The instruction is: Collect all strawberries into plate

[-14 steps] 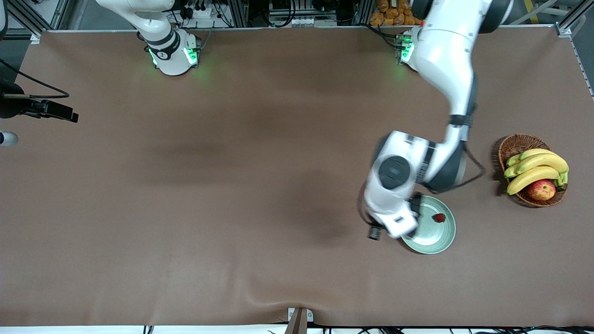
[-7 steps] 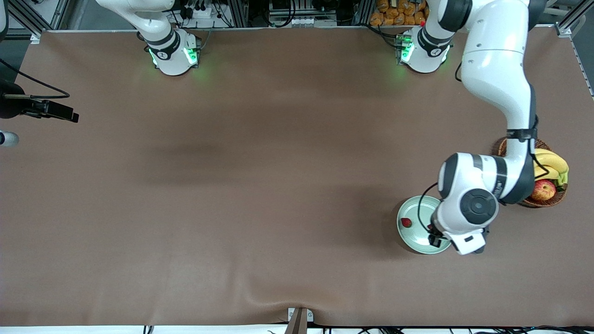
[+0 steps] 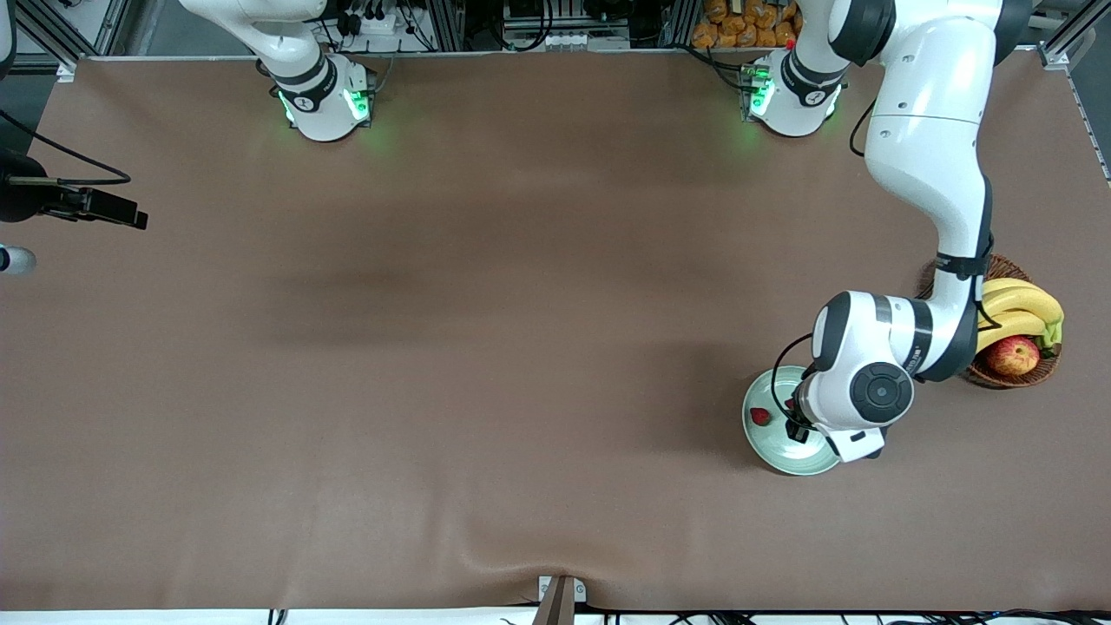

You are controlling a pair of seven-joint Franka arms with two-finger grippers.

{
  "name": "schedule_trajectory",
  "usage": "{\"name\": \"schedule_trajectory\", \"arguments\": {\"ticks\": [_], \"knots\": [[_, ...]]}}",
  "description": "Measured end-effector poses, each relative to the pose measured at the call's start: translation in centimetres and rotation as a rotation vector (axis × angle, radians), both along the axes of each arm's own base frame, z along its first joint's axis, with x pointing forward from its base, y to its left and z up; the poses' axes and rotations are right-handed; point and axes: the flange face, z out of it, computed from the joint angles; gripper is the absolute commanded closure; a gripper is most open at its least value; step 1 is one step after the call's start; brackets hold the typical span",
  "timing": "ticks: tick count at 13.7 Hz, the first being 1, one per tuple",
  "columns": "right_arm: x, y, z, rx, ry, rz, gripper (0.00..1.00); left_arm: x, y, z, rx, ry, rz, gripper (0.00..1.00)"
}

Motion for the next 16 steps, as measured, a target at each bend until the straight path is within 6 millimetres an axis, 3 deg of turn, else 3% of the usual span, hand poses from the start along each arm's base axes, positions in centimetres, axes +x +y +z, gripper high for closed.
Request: {"name": "schedule_trajectory", "arguments": {"ticks": [2, 6, 9, 11, 16], "knots": [[0.0, 0.0, 0.0, 0.0, -0.001, 0.0, 0.0, -0.2, 0.8, -0.8, 0.0, 0.003, 0.009, 0.01], [0.0, 0.0, 0.0, 0.0, -0.002, -0.001, 0.0, -0.1, 1.5, -0.7, -0.001, 0.001, 0.02, 0.0], [0.0, -0.1, -0.1, 0.0, -0.001, -0.002, 0.0, 0.4, 1.5, 1.5, -0.014, -0.022, -0.032, 0.0], [0.0, -0.1, -0.1, 0.0, 0.0, -0.002, 0.0, 0.7, 2.3, 5.5, -0.029, -0.033, -0.111, 0.0], [0.5, -0.2, 0.1, -0.004, -0.042, -0.004, 0.0, -1.0, 4.9, 19.2, -0.06, -0.049, -0.303, 0.0]]}}
